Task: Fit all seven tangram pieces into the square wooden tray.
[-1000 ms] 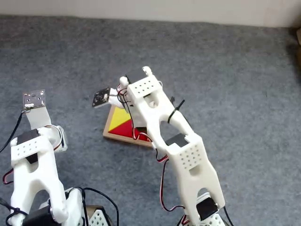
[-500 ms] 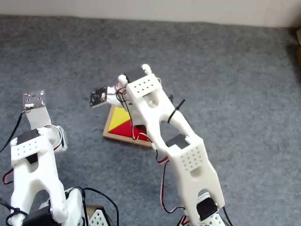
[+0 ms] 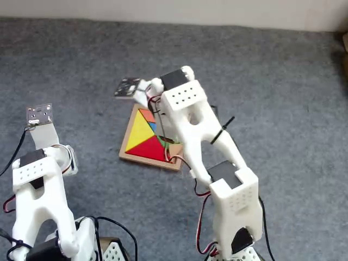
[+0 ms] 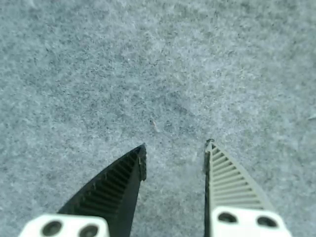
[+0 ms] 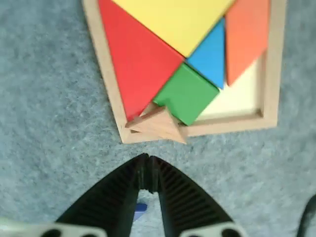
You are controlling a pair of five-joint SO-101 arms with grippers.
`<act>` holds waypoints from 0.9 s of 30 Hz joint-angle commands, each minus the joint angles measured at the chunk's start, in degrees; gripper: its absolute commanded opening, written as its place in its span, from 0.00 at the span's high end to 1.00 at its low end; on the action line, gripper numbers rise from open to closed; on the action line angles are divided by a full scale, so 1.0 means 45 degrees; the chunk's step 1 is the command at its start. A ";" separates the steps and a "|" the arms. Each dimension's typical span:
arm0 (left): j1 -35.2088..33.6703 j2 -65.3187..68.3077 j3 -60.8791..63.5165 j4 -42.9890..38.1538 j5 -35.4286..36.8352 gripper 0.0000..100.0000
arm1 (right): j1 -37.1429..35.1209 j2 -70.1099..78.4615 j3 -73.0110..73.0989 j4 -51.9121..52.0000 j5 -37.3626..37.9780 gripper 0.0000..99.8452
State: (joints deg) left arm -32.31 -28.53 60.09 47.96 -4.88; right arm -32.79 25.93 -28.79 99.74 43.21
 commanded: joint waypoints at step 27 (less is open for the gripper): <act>0.0244 -0.0381 -0.0068 -0.0195 -0.0078 0.80 | 0.1084 0.0029 0.3643 -0.3722 -0.1621 0.99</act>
State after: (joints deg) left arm -32.31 -28.53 60.09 47.96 -4.88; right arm -28.66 26.02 -11.74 83.12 36.53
